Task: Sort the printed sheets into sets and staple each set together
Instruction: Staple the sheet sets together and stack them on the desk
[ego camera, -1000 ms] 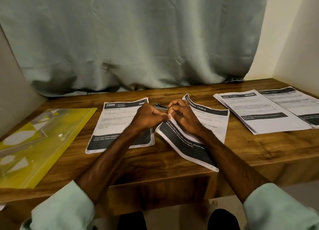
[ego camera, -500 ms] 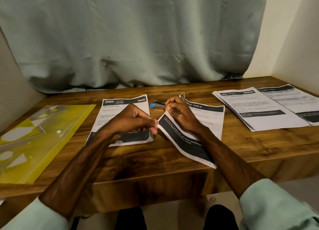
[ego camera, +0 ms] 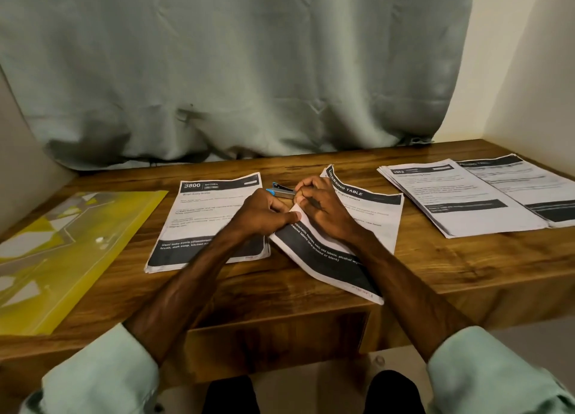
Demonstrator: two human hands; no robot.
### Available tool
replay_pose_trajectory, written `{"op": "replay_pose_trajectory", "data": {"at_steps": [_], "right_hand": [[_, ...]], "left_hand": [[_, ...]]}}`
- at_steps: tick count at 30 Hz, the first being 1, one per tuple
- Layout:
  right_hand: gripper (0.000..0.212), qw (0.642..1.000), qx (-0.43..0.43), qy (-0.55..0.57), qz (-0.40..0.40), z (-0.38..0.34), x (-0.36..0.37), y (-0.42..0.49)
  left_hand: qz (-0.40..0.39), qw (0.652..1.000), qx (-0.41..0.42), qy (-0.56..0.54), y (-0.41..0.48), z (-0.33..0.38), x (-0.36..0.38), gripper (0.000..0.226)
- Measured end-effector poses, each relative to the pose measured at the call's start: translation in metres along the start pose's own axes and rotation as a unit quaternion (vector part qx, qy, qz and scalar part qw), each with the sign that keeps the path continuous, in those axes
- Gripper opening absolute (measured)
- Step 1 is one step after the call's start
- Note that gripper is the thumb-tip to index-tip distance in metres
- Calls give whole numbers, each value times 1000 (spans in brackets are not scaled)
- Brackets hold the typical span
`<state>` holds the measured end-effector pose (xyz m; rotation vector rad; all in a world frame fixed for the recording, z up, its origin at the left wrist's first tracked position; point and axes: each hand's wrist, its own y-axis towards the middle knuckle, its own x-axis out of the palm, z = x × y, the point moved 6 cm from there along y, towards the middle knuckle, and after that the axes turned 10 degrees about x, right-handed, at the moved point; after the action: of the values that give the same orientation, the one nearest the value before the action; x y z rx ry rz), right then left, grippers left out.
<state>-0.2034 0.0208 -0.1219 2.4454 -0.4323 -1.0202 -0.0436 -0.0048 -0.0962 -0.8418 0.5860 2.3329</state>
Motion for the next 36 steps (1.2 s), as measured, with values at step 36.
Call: {"op": "replay_pose_trajectory", "data": {"at_steps": [36], "right_hand": [[49,921,312,-193,132,43,-60,-11]], "left_hand": [[55,998,28,-24,-27,-8,5,17]]}}
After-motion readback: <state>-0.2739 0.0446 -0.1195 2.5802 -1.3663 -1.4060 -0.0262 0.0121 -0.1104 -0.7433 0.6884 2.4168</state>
